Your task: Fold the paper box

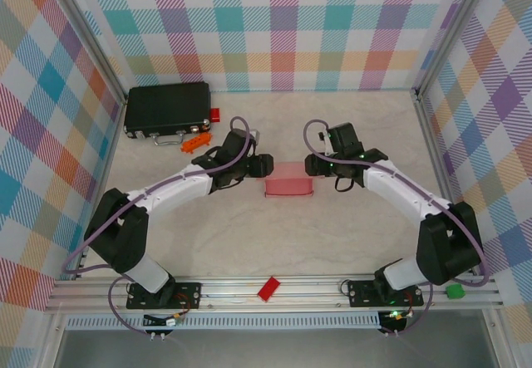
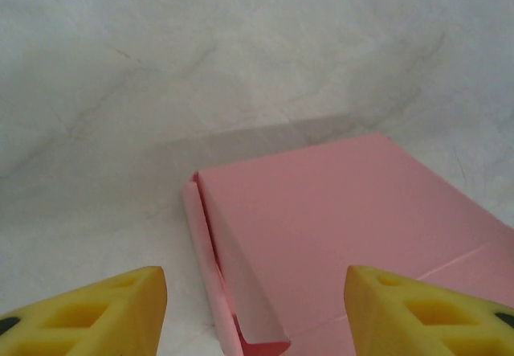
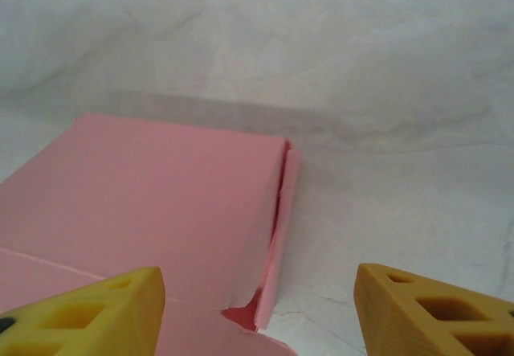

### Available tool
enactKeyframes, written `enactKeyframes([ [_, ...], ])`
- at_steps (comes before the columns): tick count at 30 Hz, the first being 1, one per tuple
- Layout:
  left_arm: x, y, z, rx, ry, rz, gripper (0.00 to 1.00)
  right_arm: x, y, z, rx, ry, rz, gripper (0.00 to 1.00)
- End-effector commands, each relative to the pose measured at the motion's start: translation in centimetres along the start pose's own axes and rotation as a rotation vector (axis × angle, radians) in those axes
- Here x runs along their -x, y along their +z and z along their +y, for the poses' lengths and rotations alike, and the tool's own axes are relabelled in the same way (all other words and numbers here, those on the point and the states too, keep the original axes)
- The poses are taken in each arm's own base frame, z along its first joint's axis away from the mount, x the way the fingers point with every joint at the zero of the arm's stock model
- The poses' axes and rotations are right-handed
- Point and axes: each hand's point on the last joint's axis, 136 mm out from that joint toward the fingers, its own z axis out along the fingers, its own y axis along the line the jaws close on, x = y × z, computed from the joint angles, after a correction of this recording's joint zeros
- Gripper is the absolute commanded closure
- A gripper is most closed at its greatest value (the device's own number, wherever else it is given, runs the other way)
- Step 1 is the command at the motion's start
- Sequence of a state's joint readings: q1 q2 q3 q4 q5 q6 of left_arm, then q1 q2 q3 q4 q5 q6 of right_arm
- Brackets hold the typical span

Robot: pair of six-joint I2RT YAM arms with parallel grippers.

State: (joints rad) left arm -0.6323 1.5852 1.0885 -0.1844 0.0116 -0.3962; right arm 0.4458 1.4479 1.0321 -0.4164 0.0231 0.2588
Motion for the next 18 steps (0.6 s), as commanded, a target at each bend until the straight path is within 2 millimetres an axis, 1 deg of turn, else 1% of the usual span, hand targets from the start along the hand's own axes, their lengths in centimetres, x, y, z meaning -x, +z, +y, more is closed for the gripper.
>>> enactKeyframes([
  [1, -2.6, 0.9, 0.9, -0.002, -0.024, 0.087, 0.41, -1.3, 0.6, 0.9, 0.051, -0.018, 0.059, 0.37],
  [6, -3.9, 1.7, 1.2, -0.005, -0.034, 0.124, 0.46, -2.5, 1.6, 0.1, 0.014, 0.007, 0.097, 0.38],
  [10, -5.2, 2.6, 1.6, -0.001, -0.054, 0.157, 0.48, -3.9, 2.7, -0.5, -0.005, 0.027, 0.144, 0.42],
  [14, -6.4, 3.4, 2.2, 0.008, -0.073, 0.180, 0.49, -4.8, 3.7, -0.7, -0.007, 0.040, 0.172, 0.46],
  [18, -7.0, 3.8, 2.4, 0.009, -0.086, 0.192, 0.49, -5.5, 4.6, -0.8, -0.009, 0.043, 0.202, 0.50],
])
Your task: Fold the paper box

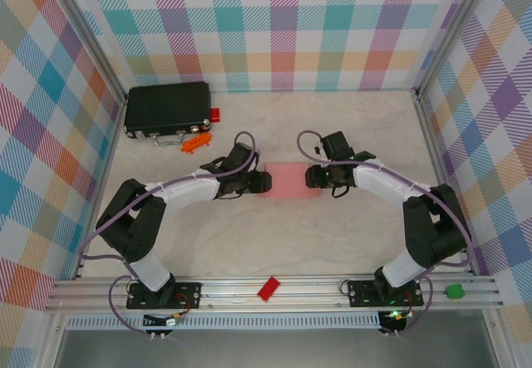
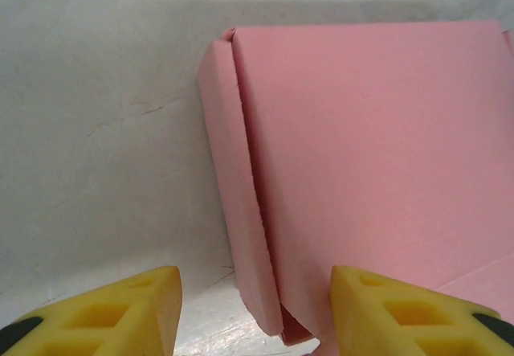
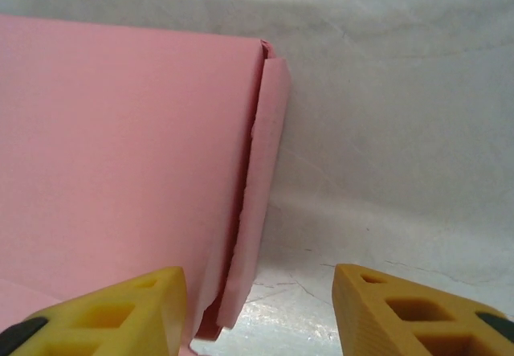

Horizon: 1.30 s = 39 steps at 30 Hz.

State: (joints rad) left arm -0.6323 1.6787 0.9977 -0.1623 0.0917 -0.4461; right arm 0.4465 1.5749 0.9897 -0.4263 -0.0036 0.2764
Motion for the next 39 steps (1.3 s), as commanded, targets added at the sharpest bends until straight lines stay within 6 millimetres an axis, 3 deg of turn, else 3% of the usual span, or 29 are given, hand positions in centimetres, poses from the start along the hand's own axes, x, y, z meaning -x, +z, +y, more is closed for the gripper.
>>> enactKeyframes([
  [1, -0.6, 0.6, 0.4, -0.007, -0.033, 0.014, 0.50, -0.7, 0.9, 0.4, 0.019, 0.010, 0.031, 0.50],
  [10, -2.1, 1.0, 0.3, -0.026, -0.072, 0.017, 0.55, -1.0, 2.8, 1.4, 0.067, -0.002, 0.088, 0.57],
  [16, -3.0, 0.5, 0.1, -0.052, -0.135, -0.012, 0.60, -0.6, 3.7, 3.1, 0.125, -0.055, 0.120, 0.60],
  [27, -5.3, 0.0, -1.0, -0.112, -0.196, -0.003, 0.60, 1.2, 6.1, 6.3, 0.181, -0.178, 0.169, 0.59],
  [32, -5.9, -0.6, -0.9, -0.115, -0.220, -0.008, 0.57, 3.3, 6.3, 5.7, 0.101, -0.178, 0.125, 0.54],
  [39, -4.9, -3.7, 0.7, -0.019, -0.171, -0.079, 0.39, 6.5, 3.6, 3.6, -0.047, -0.118, 0.024, 0.44],
])
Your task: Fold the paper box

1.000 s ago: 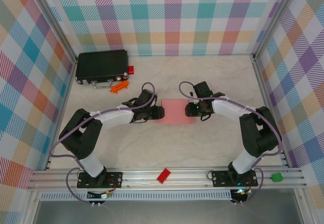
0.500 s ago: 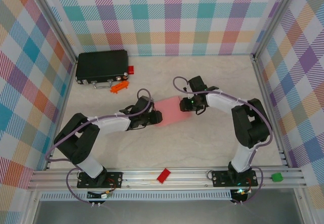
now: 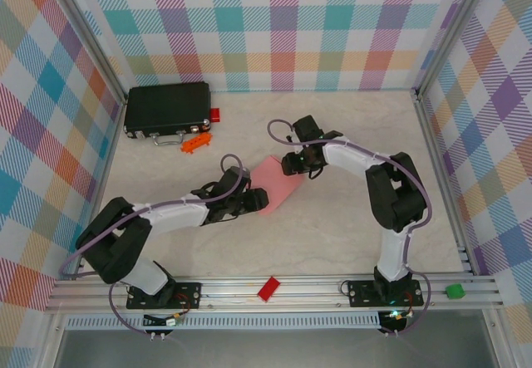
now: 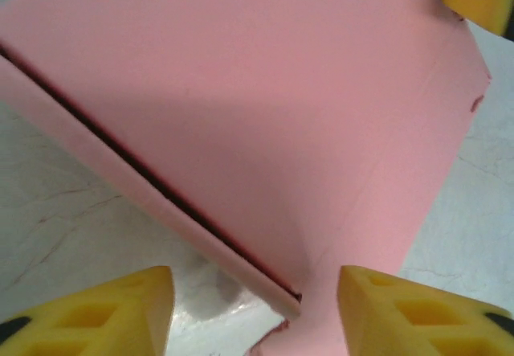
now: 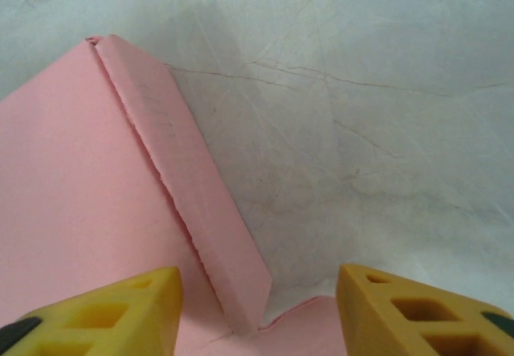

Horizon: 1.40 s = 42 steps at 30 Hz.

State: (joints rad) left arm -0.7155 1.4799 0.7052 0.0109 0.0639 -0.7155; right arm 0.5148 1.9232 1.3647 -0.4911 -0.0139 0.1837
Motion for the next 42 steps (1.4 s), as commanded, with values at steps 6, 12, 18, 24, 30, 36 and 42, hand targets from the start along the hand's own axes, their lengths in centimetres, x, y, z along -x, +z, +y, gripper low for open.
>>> enactKeyframes([
  [6, 2.8, -4.1, 1.6, 0.154, 0.120, -0.121, 0.28, 0.8, -4.4, -0.9, -0.036, 0.059, -0.059, 0.43],
  [12, 5.4, -4.2, 2.2, 0.208, 0.191, -0.123, 0.26, -1.5, -6.0, 0.1, 0.042, 0.112, -0.055, 0.42],
  [18, 9.2, -2.7, 2.1, 0.154, 0.238, -0.105, 0.26, -3.5, -6.5, 2.6, 0.209, 0.179, -0.040, 0.44],
  [24, 12.3, -0.1, 1.8, 0.056, 0.250, -0.066, 0.28, -3.6, -5.9, 2.9, 0.226, 0.198, -0.020, 0.47],
  [30, 12.3, 3.0, 1.8, -0.009, 0.238, 0.027, 0.36, -3.6, -4.3, 3.7, 0.278, 0.242, 0.025, 0.50],
  [36, 10.1, 3.3, 2.2, -0.034, 0.172, 0.082, 0.45, -3.5, -2.6, 3.6, 0.265, 0.238, 0.068, 0.52],
  [42, 7.2, 2.0, 3.1, -0.029, 0.099, 0.090, 0.49, -3.0, -1.0, 3.3, 0.236, 0.220, 0.102, 0.53],
])
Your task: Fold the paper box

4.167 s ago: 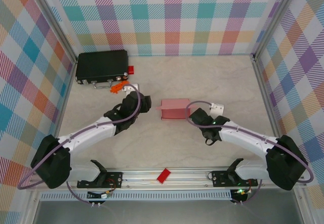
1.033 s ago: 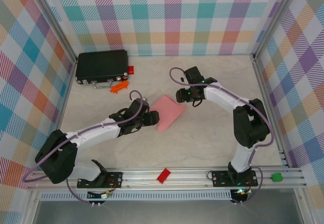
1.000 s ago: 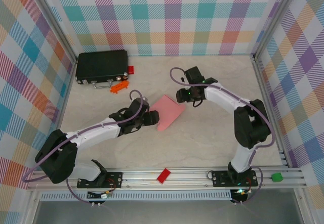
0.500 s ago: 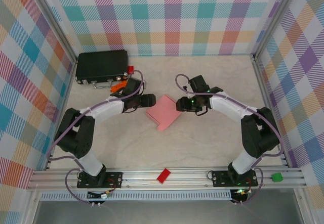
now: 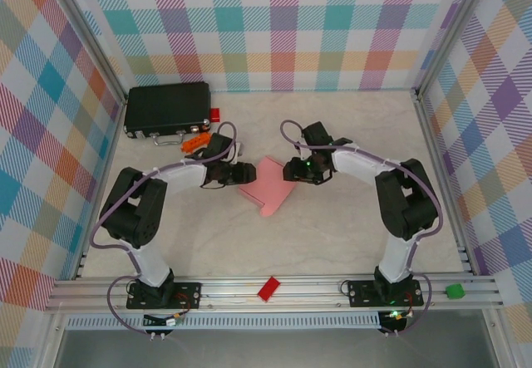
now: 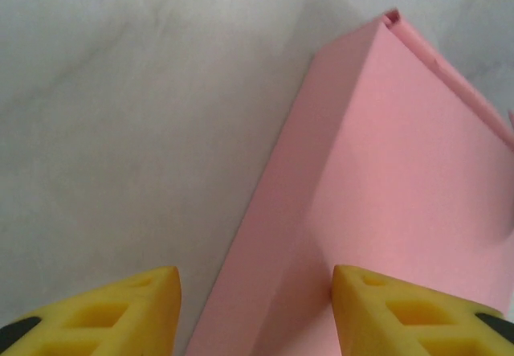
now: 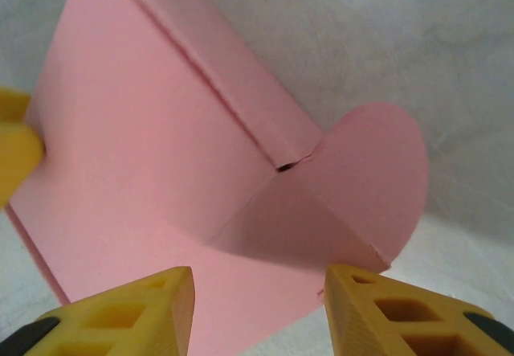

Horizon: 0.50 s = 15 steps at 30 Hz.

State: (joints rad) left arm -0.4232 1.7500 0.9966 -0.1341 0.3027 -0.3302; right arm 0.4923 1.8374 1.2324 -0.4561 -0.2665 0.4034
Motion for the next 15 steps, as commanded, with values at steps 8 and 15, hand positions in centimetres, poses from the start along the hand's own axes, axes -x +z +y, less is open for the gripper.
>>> enactKeyframes([
  [8, -3.6, -2.2, -1.1, -0.031, -0.105, -0.011, 0.50, 2.0, 0.9, 0.4, -0.039, -0.058, 0.026, 0.53],
  [15, -3.7, -3.9, -0.2, 0.008, -0.159, -0.091, 0.47, 2.2, -2.1, 0.1, -0.064, -0.039, -0.051, 0.46],
])
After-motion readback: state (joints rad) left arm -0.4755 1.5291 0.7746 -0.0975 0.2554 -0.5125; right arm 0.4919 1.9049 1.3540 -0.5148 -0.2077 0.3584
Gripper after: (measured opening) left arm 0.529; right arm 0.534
